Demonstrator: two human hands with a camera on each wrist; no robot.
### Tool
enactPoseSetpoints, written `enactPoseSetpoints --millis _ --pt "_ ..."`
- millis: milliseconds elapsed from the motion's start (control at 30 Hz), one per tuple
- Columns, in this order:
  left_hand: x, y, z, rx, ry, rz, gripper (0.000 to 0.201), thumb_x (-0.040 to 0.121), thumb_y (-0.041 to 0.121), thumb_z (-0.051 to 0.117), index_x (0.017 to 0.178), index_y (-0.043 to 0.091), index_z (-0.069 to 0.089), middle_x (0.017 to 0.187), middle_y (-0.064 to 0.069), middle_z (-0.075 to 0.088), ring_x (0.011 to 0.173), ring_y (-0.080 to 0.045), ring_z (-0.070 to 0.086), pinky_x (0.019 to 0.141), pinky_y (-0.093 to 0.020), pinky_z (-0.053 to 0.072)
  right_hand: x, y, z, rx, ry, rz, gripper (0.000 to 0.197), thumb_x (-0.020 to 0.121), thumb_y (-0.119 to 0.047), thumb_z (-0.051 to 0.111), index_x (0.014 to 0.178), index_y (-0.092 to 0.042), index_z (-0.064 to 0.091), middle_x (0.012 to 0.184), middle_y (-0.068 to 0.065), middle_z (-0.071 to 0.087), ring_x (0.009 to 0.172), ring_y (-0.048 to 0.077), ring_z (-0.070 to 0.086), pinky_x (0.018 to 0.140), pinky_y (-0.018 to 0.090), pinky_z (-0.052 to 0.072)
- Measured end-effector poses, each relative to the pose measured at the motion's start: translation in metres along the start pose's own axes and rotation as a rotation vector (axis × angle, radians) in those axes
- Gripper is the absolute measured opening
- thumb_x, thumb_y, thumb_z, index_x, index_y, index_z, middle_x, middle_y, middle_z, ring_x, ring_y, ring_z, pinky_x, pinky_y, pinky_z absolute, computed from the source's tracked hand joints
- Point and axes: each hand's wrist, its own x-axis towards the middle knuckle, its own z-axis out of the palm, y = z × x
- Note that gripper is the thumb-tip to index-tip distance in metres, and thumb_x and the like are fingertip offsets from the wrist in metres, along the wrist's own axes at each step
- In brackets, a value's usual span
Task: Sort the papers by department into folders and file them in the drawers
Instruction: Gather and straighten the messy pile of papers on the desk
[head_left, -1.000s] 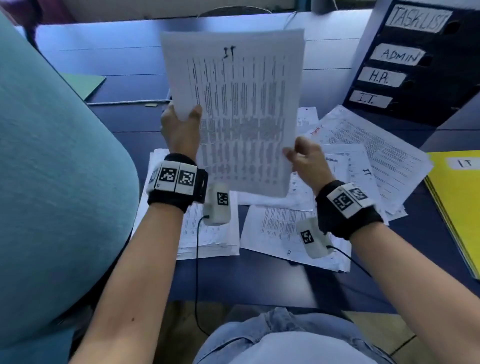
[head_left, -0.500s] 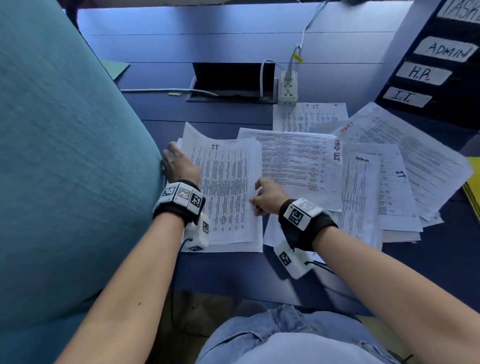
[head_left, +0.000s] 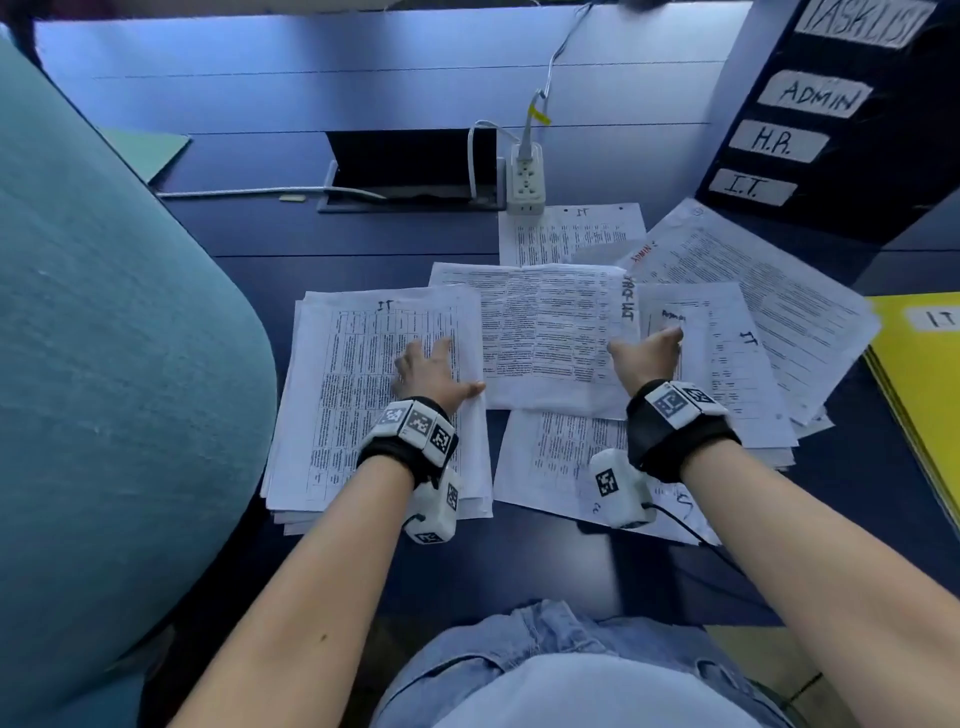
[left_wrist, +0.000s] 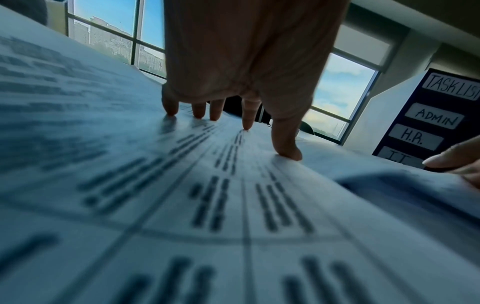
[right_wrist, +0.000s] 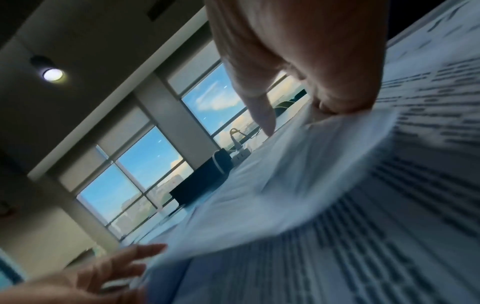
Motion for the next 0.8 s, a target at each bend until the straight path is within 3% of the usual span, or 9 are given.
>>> enactPoseSetpoints --millis 133,233,300,400,500,567,667,733,800 --pt "0.002 0.0 0.005 0.051 0.042 0.002 0.079 0.076 0.044 0.069 0.141 0.028 0.028 0.148 -0.013 0.016 0.137 -0.035 0.015 0.109 -0.056 0.022 0.002 0.004 0.0 0.05 -0.202 -0.121 0.024 0.082 0.005 0.051 0.103 0.003 0.06 0.102 0.017 0.064 0.098 0.03 0.06 0.082 0.037 0.049" --pt "0.004 0.002 0.0 -0.009 -0.004 -0.02 0.083 0.074 0.044 0.071 0.142 0.026 0.026 0.148 -0.014 0.017 0.138 -0.035 0.013 0.108 -0.058 0.022 -0.003 -0.007 -0.017 -0.102 -0.147 -0.264 0.022 0.083 0.004 0.045 0.068 -0.01 0.054 0.071 0.005 0.057 0.081 0.023 0.05 0.067 0.025 0.035" --pt "0.005 0.011 -0.009 -0.103 -0.012 0.003 0.091 0.071 0.047 0.072 0.143 0.02 0.024 0.147 -0.017 0.02 0.137 -0.034 0.016 0.109 -0.056 0.024 -0.004 -0.024 -0.035 -0.163 -0.048 -0.374 0.019 0.082 0.0 0.046 0.07 -0.013 0.055 0.074 0.009 0.058 0.085 0.026 0.053 0.074 0.026 0.04" --pt "0.003 0.041 -0.03 -0.3 0.079 0.17 0.109 0.062 0.051 0.076 0.146 0.016 0.016 0.146 -0.016 0.022 0.136 -0.031 0.022 0.11 -0.052 0.025 -0.002 -0.05 -0.058 -0.164 0.129 -0.55 0.018 0.08 -0.007 0.048 0.081 -0.011 0.064 0.085 0.013 0.066 0.087 0.03 0.059 0.089 0.041 0.046" --pt "-0.003 0.083 -0.059 -0.448 0.219 0.398 0.123 0.051 0.06 0.075 0.147 0.02 0.009 0.15 -0.014 0.014 0.139 -0.029 0.015 0.112 -0.052 0.016 -0.006 -0.072 -0.08 -0.159 0.258 -0.818 0.025 0.08 -0.013 0.045 0.055 -0.016 0.04 0.053 0.002 0.043 0.063 0.023 0.044 0.083 0.039 0.043" --pt "-0.004 0.108 -0.08 -0.453 0.292 0.533 0.13 0.043 0.071 0.069 0.147 0.024 0.008 0.151 -0.012 0.012 0.14 -0.028 0.012 0.111 -0.051 0.01 -0.011 -0.086 -0.096 -0.143 0.281 -0.969 0.035 0.078 -0.014 0.043 0.049 -0.019 0.023 0.046 -0.006 0.025 0.059 0.02 0.034 0.077 0.037 0.038" --pt "0.005 0.133 -0.101 -0.453 0.218 0.588 0.108 0.05 0.057 0.08 0.14 0.023 0.031 0.143 -0.003 0.037 0.132 -0.023 0.032 0.112 -0.045 0.024 -0.015 -0.097 -0.112 -0.052 0.26 -1.058 0.036 0.073 -0.013 0.045 0.048 -0.024 0.021 0.046 -0.005 0.02 0.061 0.016 0.032 0.07 0.031 0.029" --pt "0.012 0.14 -0.104 -0.61 0.055 0.634 0.077 0.052 0.049 0.076 0.117 0.015 0.055 0.116 -0.003 0.062 0.108 -0.018 0.058 0.097 -0.043 0.046 -0.009 -0.097 -0.118 0.085 0.244 -1.034 0.022 0.072 -0.015 0.046 0.052 -0.018 0.036 0.053 -0.001 0.031 0.063 0.015 0.035 0.064 0.026 0.028" --pt "0.013 0.141 -0.097 -0.721 0.014 0.642 0.037 0.061 0.038 0.069 0.088 0.014 0.062 0.088 -0.006 0.066 0.08 -0.019 0.063 0.078 -0.042 0.053 0.001 -0.09 -0.12 0.195 0.281 -0.925 0.014 0.072 -0.017 0.049 0.079 -0.012 0.06 0.073 -0.002 0.051 0.075 0.014 0.048 0.07 0.025 0.039"
